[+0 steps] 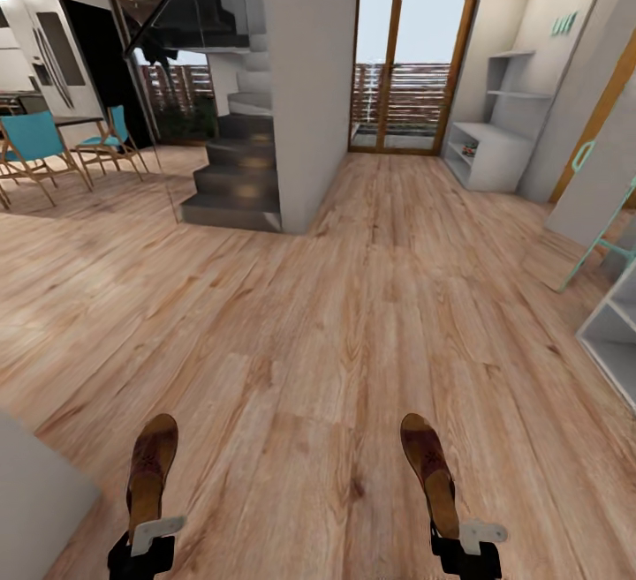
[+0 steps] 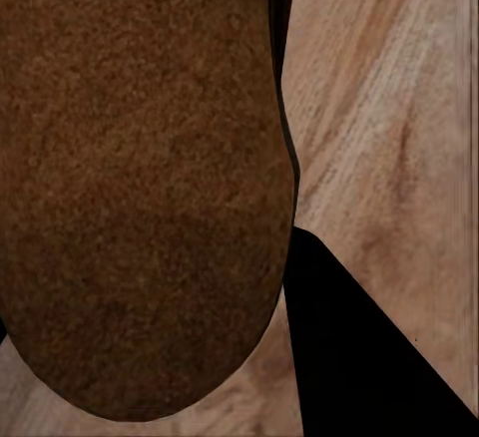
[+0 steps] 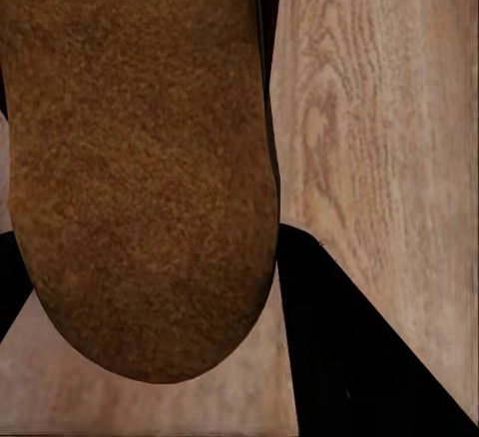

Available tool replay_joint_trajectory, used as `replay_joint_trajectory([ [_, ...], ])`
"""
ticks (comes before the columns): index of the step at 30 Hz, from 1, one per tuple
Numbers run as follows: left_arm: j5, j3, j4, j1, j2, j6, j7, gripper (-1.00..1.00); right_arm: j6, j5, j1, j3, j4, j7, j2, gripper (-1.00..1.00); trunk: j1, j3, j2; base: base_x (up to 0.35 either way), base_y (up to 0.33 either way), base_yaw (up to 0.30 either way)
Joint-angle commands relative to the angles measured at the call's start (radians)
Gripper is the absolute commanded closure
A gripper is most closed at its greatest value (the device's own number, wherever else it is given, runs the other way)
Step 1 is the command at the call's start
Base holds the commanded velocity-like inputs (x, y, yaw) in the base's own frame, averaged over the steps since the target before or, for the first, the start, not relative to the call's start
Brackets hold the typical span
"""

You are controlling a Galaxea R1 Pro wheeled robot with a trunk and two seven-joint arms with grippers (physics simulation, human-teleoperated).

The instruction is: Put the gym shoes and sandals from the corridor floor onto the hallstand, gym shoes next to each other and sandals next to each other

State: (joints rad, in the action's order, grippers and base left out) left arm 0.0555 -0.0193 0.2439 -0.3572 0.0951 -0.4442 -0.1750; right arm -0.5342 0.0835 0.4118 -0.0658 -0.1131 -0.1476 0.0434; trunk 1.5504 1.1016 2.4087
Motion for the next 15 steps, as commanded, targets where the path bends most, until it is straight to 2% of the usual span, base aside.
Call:
replay_joint_trajectory([
  [1, 0.002, -0.001, 0.000, 0.000, 0.000, -0.002, 0.000, 1.00, -0.003, 0.005, 0.001, -0.006, 0.001, -0.002, 0.000, 1.00, 0.000, 0.001, 0.000, 0.000, 0.000, -0.292],
  [8, 0.002, -0.001, 0.001, 0.000, 0.000, -0.004, 0.000, 1.00, -0.003, 0.005, 0.001, -0.006, 0.001, -0.003, 0.000, 1.00, 0.000, 0.001, 0.000, 0.013, 0.000, -0.294],
  [15, 0.003, -0.001, 0.000, 0.000, 0.000, -0.012, 0.000, 1.00, -0.003, 0.004, 0.001, -0.006, 0.000, -0.003, 0.000, 1.00, 0.000, 0.001, 0.000, 0.288, 0.000, -0.295],
])
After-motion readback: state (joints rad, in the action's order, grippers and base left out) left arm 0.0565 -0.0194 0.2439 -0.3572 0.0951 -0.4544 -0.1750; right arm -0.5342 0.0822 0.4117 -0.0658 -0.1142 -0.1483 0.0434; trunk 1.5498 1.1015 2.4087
